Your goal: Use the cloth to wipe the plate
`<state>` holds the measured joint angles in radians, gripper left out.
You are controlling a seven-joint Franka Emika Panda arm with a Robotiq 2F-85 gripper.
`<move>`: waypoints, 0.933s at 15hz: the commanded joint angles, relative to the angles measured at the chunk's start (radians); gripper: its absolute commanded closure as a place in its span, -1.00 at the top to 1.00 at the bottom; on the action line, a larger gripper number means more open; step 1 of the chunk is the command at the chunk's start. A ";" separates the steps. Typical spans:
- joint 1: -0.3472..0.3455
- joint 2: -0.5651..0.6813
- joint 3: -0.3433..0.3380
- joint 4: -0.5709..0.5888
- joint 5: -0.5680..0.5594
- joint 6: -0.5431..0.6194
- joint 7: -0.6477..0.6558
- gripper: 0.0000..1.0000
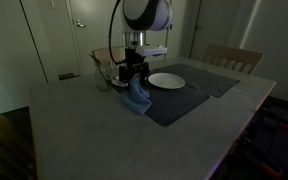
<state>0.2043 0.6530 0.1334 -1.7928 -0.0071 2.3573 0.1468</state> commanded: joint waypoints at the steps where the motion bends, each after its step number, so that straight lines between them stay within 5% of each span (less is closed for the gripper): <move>1: 0.007 0.025 -0.008 0.034 0.015 -0.015 -0.002 0.36; 10: 0.009 -0.013 -0.031 0.045 0.004 -0.051 0.023 -0.93; 14: 0.000 -0.047 -0.046 0.047 0.005 -0.078 0.038 -0.95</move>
<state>0.2043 0.6520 0.1053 -1.7381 -0.0072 2.3334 0.1700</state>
